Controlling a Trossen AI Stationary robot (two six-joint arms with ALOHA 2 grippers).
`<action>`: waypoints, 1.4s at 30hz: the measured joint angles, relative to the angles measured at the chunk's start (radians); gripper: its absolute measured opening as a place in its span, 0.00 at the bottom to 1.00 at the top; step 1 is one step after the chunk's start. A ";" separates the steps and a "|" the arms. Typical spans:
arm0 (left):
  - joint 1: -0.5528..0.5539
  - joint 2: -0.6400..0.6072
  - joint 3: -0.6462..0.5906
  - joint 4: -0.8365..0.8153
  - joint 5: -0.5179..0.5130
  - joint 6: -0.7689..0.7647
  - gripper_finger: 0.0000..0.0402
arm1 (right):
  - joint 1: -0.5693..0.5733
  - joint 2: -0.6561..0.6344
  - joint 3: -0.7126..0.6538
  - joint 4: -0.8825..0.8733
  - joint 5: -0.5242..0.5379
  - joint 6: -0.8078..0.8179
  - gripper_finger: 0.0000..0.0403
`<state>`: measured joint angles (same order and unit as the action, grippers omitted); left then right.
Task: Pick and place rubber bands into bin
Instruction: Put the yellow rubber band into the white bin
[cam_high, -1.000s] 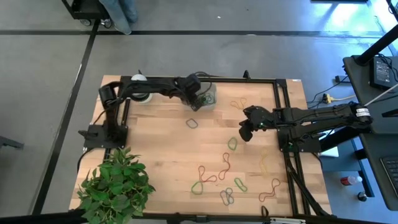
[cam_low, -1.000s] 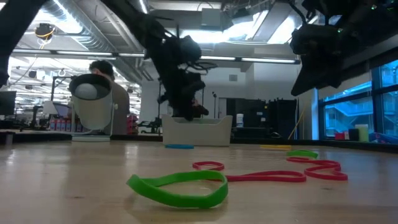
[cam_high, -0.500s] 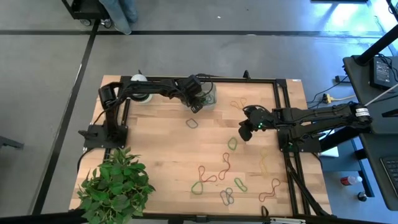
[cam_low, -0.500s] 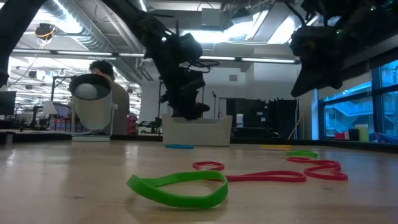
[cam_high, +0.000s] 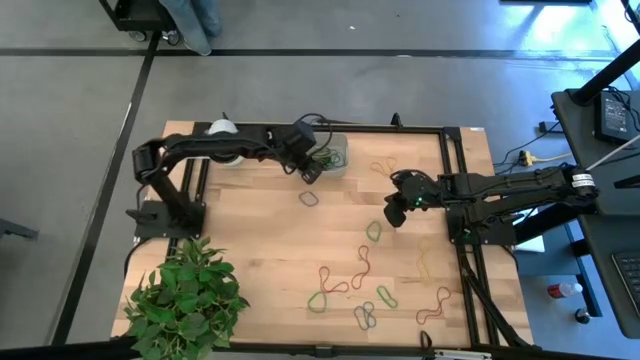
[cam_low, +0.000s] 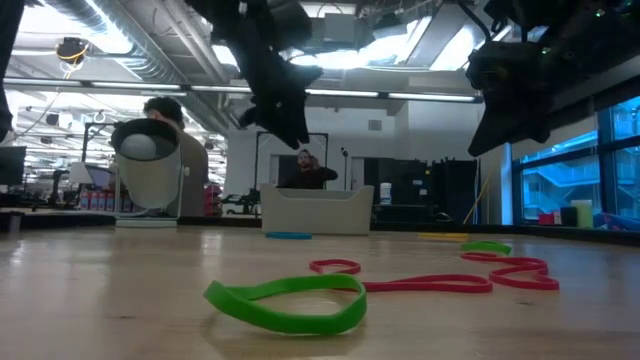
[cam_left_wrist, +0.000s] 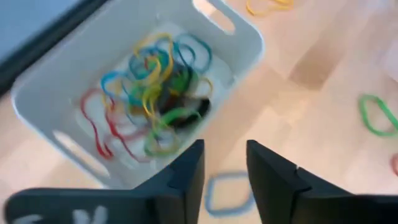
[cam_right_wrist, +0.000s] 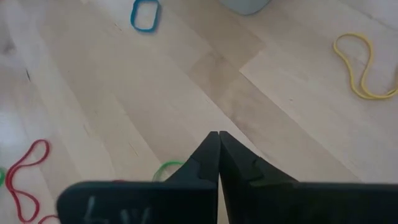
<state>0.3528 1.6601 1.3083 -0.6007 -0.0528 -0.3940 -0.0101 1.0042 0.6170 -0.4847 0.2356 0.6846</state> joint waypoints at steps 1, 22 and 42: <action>-0.013 -0.010 -0.005 -0.011 -0.001 -0.021 0.26 | 0.000 0.000 0.000 0.000 0.000 -0.010 0.02; -0.410 -0.051 -0.291 0.074 -0.032 -0.382 0.00 | 0.000 0.000 0.000 -0.014 -0.002 -0.065 0.02; -0.351 -0.430 -0.681 0.207 -0.014 -0.240 0.00 | -0.340 0.410 0.209 -0.011 0.025 -0.056 0.38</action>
<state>0.0016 1.2305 0.6278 -0.3937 -0.0666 -0.6340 -0.3504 1.4145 0.8259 -0.4961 0.2602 0.6287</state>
